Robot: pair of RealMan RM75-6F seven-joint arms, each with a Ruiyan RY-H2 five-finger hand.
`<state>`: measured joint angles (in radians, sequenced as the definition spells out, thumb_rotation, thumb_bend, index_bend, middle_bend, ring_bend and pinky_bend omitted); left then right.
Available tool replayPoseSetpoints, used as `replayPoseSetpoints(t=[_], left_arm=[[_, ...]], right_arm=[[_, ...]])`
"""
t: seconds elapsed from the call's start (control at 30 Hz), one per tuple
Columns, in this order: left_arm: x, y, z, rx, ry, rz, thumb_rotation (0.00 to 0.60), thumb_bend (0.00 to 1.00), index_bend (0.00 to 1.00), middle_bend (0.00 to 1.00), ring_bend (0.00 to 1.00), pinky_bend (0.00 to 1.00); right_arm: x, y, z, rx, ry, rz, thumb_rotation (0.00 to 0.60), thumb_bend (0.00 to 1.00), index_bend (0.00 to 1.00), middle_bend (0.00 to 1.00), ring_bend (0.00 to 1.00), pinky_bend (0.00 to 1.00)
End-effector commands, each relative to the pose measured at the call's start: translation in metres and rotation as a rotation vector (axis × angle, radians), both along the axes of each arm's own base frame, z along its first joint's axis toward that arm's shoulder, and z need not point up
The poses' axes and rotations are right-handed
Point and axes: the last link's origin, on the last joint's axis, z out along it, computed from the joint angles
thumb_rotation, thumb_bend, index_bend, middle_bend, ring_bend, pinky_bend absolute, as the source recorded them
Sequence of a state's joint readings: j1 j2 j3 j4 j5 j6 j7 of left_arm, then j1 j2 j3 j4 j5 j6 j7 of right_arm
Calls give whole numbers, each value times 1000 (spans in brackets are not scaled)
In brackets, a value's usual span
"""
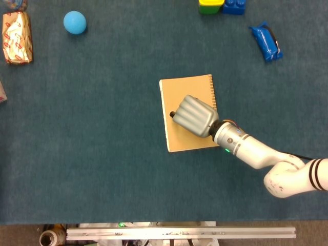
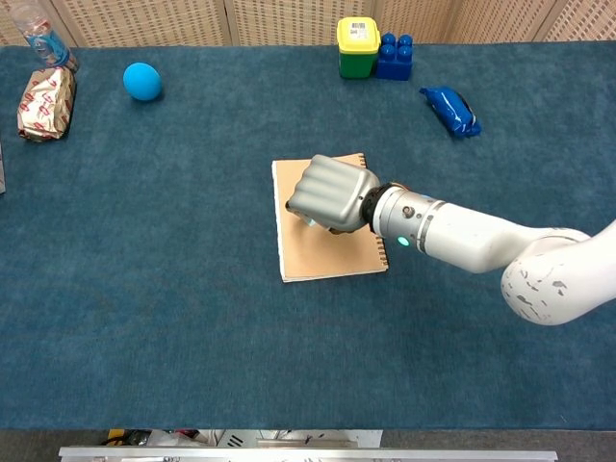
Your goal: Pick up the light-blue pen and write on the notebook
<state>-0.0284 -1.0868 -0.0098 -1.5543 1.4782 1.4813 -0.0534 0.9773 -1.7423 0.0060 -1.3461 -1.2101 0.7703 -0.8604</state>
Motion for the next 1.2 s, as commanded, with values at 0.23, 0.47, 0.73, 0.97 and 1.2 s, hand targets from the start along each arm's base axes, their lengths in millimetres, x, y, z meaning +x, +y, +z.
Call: replayPoseSetpoints(t=[0.23, 0.47, 0.73, 0.97, 1.2], left_arm=[[1, 1, 0, 1, -2, -8, 600, 343, 186, 272, 227, 122], [2, 1, -2, -3, -1, -9, 600, 343, 186, 272, 227, 122], [1, -1, 1, 4, 0, -4, 600, 343, 186, 272, 227, 122], [2, 1, -2, -7, -2, -11, 600, 343, 186, 272, 227, 122], [2, 1, -2, -5, 0, -9, 600, 343, 186, 272, 227, 122]], right_arm=[[0, 1, 7, -1, -22, -5, 546, 795, 426, 1000, 1000, 1000], [-5, 4, 6, 11, -1, -6, 545, 795, 426, 1000, 1000, 1000], [-3, 4, 7, 9, -15, -6, 546, 795, 426, 1000, 1000, 1000], [-7, 0, 12, -10, -7, -13, 545, 795, 426, 1000, 1000, 1000], [-10, -1, 8, -8, 14, -22, 544, 795, 426, 1000, 1000, 1000]])
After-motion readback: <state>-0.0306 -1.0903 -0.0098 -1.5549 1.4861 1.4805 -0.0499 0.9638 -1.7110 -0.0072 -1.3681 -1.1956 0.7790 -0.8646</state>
